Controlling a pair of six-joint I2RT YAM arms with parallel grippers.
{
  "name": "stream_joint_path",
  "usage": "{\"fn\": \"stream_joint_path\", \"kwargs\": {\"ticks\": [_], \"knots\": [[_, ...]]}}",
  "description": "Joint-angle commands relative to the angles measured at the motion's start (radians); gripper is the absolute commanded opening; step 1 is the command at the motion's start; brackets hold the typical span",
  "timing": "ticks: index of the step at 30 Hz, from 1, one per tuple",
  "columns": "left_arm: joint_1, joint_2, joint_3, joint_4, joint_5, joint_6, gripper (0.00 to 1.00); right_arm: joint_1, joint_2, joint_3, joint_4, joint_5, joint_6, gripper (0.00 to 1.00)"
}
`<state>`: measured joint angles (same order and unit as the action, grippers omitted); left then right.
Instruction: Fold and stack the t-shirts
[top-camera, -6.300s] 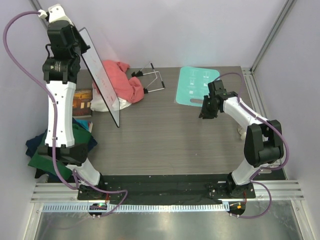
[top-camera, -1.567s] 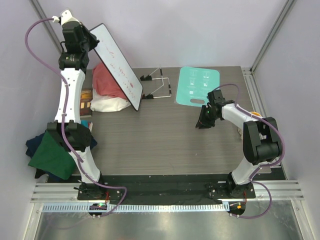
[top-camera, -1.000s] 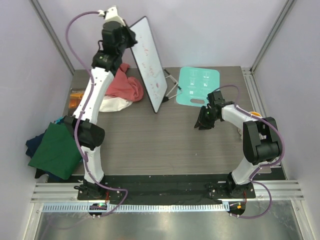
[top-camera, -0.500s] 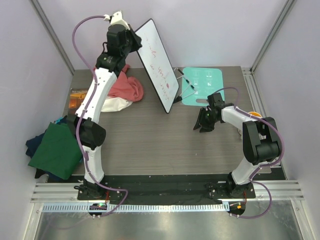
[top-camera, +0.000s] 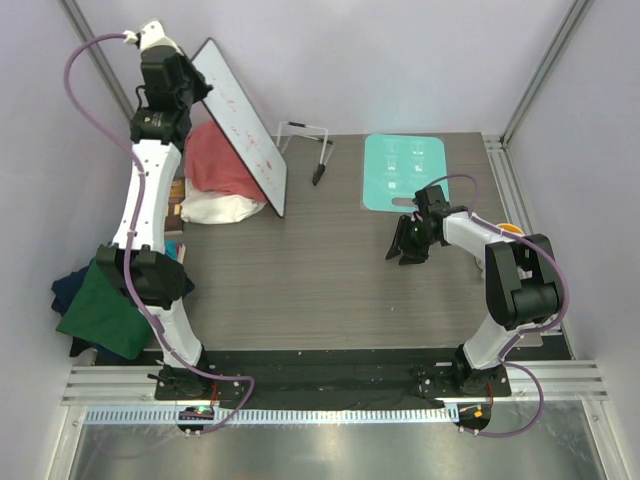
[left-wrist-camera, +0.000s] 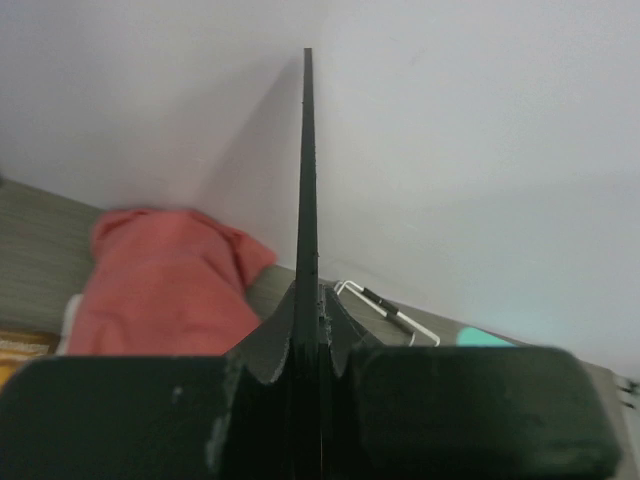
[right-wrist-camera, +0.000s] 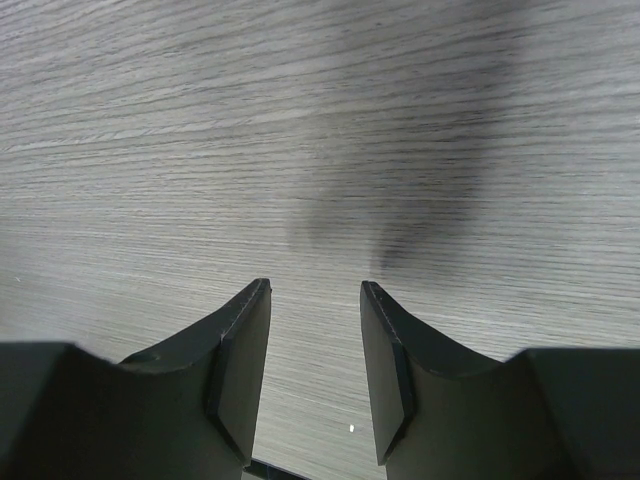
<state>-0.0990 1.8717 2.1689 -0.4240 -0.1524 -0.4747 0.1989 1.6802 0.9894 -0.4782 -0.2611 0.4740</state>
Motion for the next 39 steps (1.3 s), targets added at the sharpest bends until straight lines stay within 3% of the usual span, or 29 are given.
{"fn": "stream_joint_path", "kwargs": {"ticks": [1, 18, 32, 39], "knots": [[0.025, -0.109, -0.011, 0.080, -0.079, 0.088, 0.00, -0.007, 0.004, 0.045, 0.009, -0.021, -0.020, 0.47], [-0.070, 0.104, 0.005, -0.245, -0.176, 0.042, 0.00, -0.010, 0.032, 0.092, -0.030, -0.035, -0.029, 0.47], [-0.182, 0.126, -0.087, -0.305, -0.403, 0.199, 0.00, -0.012, 0.023, 0.101, -0.043, -0.047, -0.003, 0.47], [-0.211, 0.118, -0.060, -0.309, -0.412, 0.217, 0.00, -0.007, 0.036, 0.132, -0.036, -0.050, -0.009, 0.46]]}}
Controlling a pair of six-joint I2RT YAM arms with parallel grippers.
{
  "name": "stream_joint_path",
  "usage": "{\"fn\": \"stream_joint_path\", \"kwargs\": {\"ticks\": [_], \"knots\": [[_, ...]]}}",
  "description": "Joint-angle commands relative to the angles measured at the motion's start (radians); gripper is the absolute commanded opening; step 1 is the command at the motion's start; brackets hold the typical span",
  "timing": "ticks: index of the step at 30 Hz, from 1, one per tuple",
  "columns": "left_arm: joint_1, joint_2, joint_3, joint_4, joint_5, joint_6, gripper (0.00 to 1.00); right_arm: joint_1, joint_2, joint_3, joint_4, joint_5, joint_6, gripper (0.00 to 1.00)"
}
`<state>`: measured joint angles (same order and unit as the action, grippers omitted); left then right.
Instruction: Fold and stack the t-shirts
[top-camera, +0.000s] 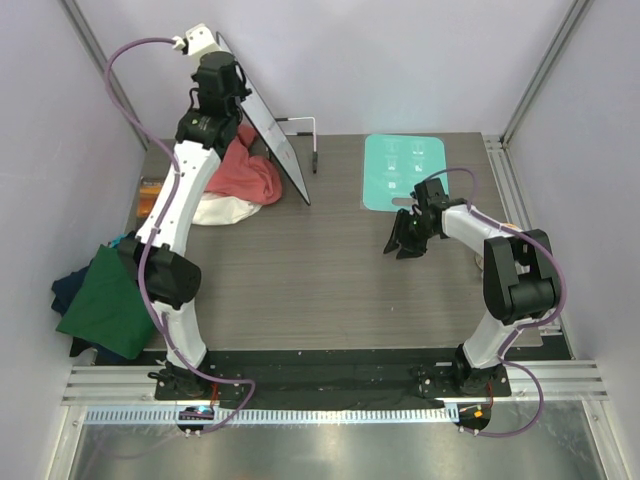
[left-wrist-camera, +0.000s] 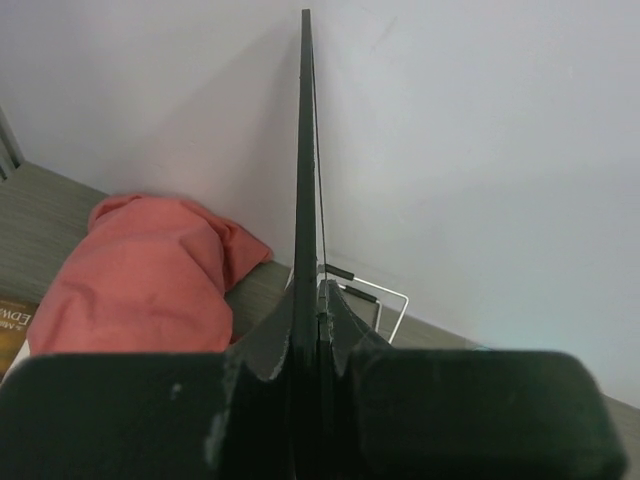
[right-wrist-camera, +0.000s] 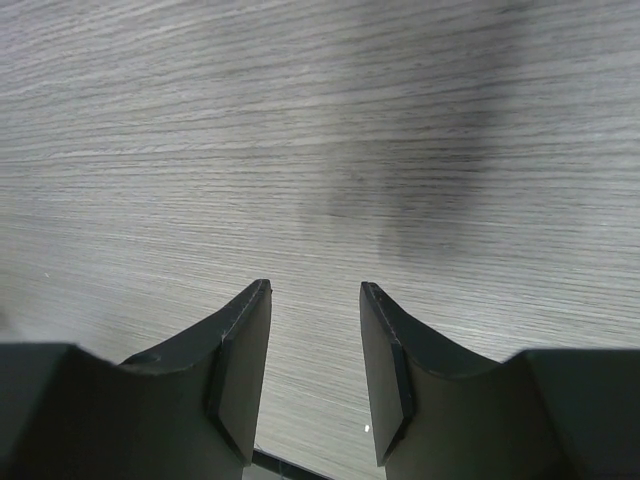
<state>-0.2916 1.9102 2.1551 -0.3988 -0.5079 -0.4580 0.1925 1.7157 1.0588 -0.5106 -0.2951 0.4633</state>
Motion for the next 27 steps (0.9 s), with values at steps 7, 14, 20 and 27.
{"fn": "stream_joint_path", "kwargs": {"ticks": [7, 14, 20, 27], "knots": [[-0.081, 0.081, -0.087, -0.339, -0.015, 0.219, 0.00, -0.001, 0.113, 0.350, -0.016, -0.036, -0.011, 0.46], [-0.158, 0.073, -0.167, -0.334, 0.015, 0.179, 0.00, 0.022, 0.257, 0.595, 0.018, -0.101, 0.069, 0.47], [-0.193, 0.075, -0.198, -0.328, 0.034, 0.154, 0.00, 0.116, 0.370, 0.714, 0.113, -0.130, 0.176, 0.47], [-0.225, 0.075, -0.199, -0.339, 0.066, 0.143, 0.00, 0.211, 0.502, 0.695, 0.401, -0.131, 0.383, 0.50]]}}
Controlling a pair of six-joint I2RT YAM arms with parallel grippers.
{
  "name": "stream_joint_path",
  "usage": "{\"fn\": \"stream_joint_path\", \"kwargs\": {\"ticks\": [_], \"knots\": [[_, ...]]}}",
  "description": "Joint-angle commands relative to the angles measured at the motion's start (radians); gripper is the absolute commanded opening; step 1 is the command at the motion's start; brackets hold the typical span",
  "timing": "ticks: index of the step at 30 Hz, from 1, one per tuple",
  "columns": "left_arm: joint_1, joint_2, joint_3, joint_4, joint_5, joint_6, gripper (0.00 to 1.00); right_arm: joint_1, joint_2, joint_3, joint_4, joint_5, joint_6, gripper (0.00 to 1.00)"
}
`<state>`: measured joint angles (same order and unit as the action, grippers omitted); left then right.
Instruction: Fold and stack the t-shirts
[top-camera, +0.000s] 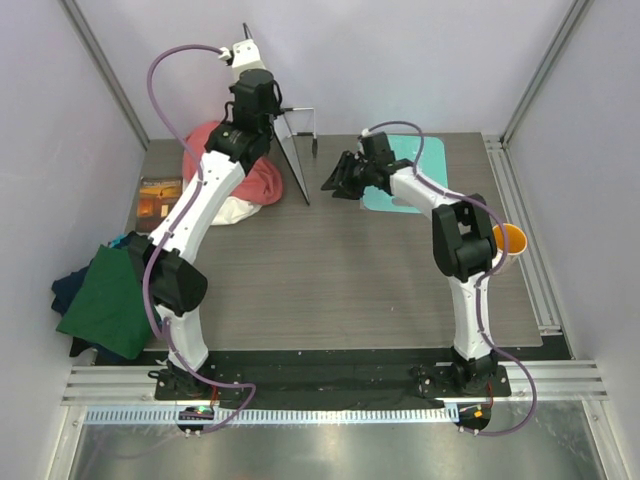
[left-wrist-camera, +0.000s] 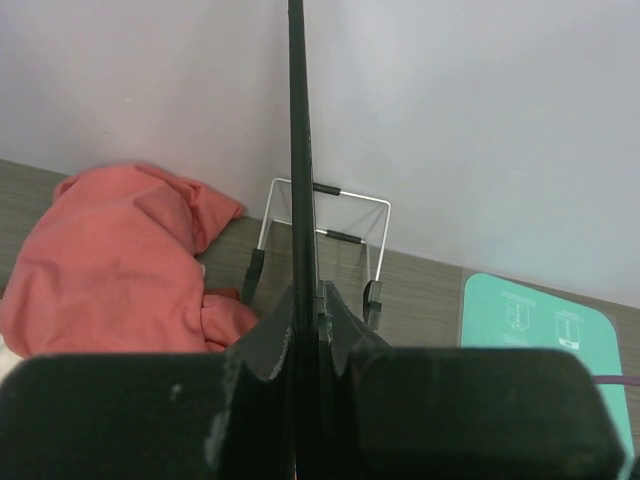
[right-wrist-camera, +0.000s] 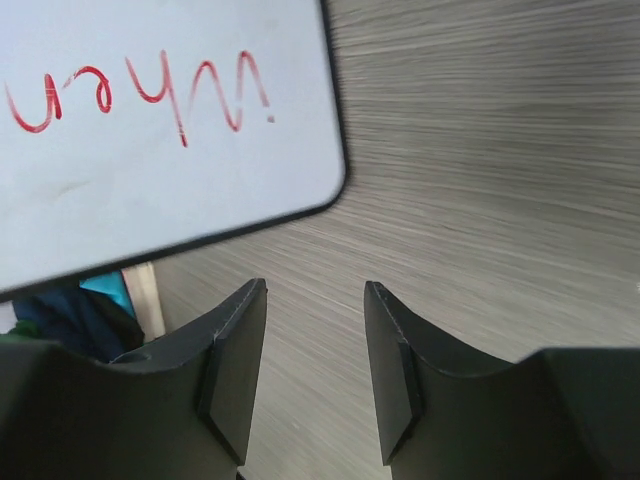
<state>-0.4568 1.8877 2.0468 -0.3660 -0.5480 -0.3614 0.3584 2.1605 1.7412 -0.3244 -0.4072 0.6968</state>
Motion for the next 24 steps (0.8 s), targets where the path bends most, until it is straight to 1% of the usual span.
{"fn": "stream_joint_path", "kwargs": {"ticks": [1, 4, 7, 19, 24], "knots": [[-0.068, 0.097, -0.089, -0.373, 0.108, 0.050, 0.00, 0.054, 0.071, 0.008, 0.244, -0.021, 0.199, 0.50], [-0.097, 0.100, -0.082, -0.386, 0.118, 0.058, 0.00, 0.073, 0.088, -0.022, 0.353, 0.008, 0.245, 0.50], [-0.115, 0.094, -0.077, -0.405, 0.125, 0.058, 0.00, 0.082, 0.084, -0.052, 0.412, 0.056, 0.267, 0.52], [-0.135, 0.090, -0.091, -0.442, 0.154, 0.013, 0.00, 0.082, 0.180, 0.004, 0.401, 0.024, 0.285, 0.52], [-0.137, 0.083, -0.129, -0.444, 0.177, -0.019, 0.00, 0.082, 0.212, 0.057, 0.387, 0.018, 0.290, 0.52]]}}
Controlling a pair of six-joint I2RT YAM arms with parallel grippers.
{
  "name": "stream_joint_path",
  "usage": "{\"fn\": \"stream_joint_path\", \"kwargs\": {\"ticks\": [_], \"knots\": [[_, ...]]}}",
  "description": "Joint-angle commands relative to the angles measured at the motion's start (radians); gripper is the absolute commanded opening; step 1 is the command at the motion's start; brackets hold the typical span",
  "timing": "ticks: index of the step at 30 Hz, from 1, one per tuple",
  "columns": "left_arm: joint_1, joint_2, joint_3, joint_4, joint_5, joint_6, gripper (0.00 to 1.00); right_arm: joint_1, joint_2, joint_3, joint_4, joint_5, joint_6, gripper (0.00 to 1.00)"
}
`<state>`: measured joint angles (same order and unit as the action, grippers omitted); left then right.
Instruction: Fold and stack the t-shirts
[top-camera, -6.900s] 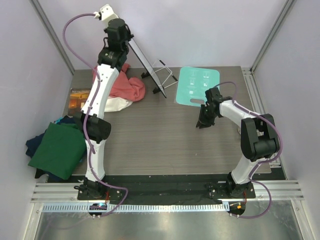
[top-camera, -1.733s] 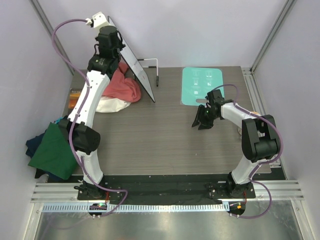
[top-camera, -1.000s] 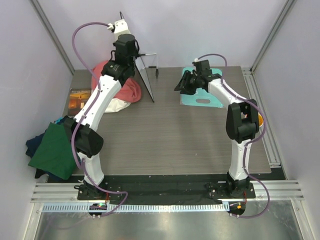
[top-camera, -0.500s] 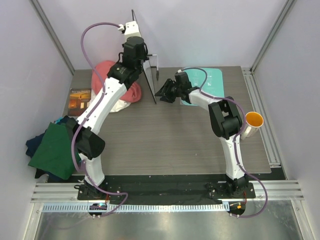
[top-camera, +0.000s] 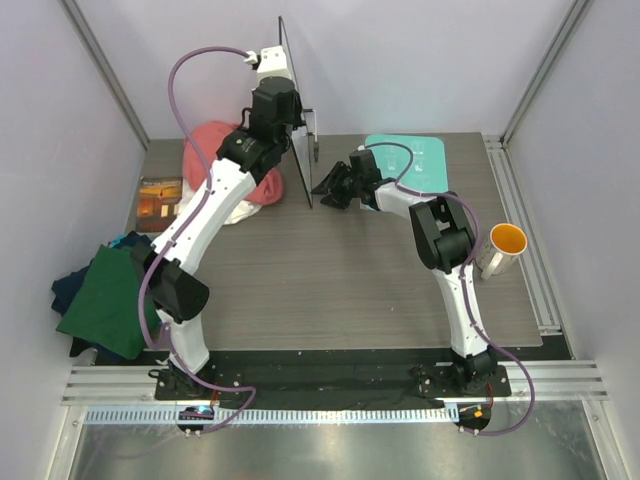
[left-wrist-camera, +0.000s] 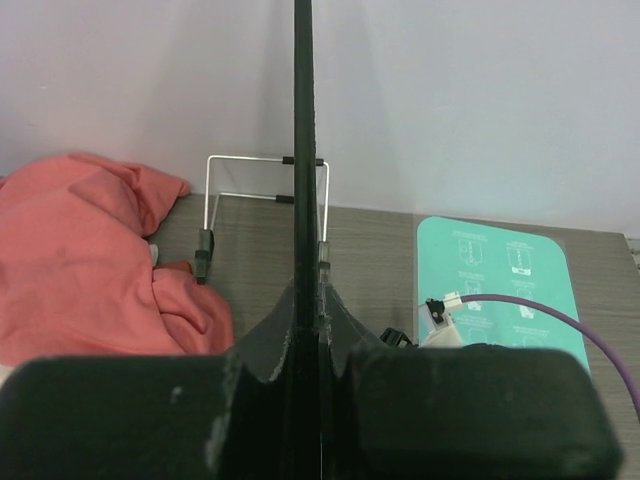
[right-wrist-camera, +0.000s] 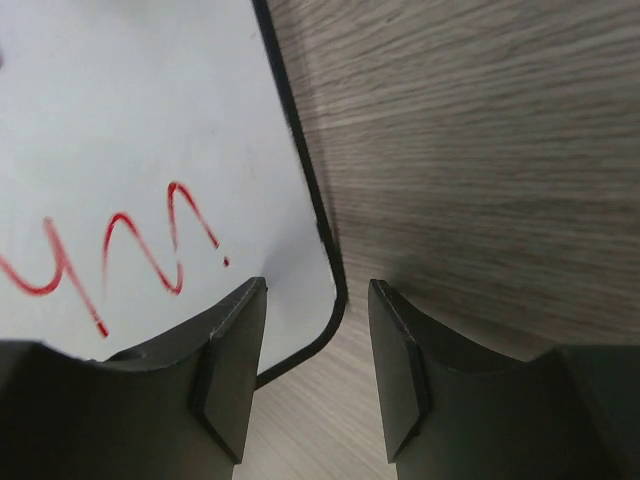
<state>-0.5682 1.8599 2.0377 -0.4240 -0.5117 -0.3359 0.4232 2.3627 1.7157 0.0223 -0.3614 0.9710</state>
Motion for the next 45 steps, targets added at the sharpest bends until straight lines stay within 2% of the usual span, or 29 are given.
{"fn": "stream_joint_path", "kwargs": {"ticks": [1, 7, 9, 10, 12, 13, 14, 23, 28, 33, 36, 43, 45], "knots": [[-0.025, 0.111, -0.134, -0.384, 0.144, -0.051, 0.00, 0.019, 0.016, 0.091, 0.044, -0.033, 0.027, 0.52], [-0.036, 0.116, -0.157, -0.389, 0.176, -0.090, 0.02, 0.029, 0.059, 0.130, 0.068, -0.050, 0.077, 0.52], [-0.041, 0.117, -0.160, -0.389, 0.173, -0.097, 0.10, 0.038, 0.067, 0.142, 0.076, -0.050, 0.083, 0.52], [-0.042, 0.117, -0.165, -0.392, 0.170, -0.100, 0.19, 0.042, 0.078, 0.148, 0.074, -0.051, 0.083, 0.52], [-0.045, 0.119, -0.169, -0.395, 0.165, -0.103, 0.25, 0.049, 0.087, 0.156, 0.074, -0.053, 0.090, 0.52], [-0.045, 0.120, -0.169, -0.397, 0.164, -0.101, 0.32, 0.052, 0.090, 0.156, 0.076, -0.053, 0.094, 0.53], [-0.047, 0.122, -0.169, -0.395, 0.164, -0.100, 0.33, 0.054, 0.095, 0.150, 0.088, -0.054, 0.106, 0.53], [-0.053, 0.130, -0.160, -0.395, 0.121, -0.091, 0.33, 0.058, 0.090, 0.125, 0.114, -0.059, 0.112, 0.53], [-0.053, 0.110, -0.197, -0.371, 0.104, -0.109, 0.22, 0.057, 0.086, 0.150, 0.074, -0.051, 0.072, 0.53], [-0.053, 0.122, -0.201, -0.363, 0.102, -0.103, 0.22, 0.045, 0.086, 0.160, 0.057, -0.040, 0.066, 0.53], [-0.053, 0.117, -0.215, -0.360, 0.091, -0.100, 0.26, 0.032, 0.089, 0.168, 0.045, -0.040, 0.063, 0.53], [-0.053, 0.070, -0.266, -0.309, 0.090, -0.106, 0.47, 0.020, 0.060, 0.144, 0.022, -0.047, 0.057, 0.53], [-0.052, 0.061, -0.283, -0.294, 0.084, -0.107, 0.48, 0.019, 0.059, 0.145, 0.007, -0.048, 0.043, 0.53]]}}
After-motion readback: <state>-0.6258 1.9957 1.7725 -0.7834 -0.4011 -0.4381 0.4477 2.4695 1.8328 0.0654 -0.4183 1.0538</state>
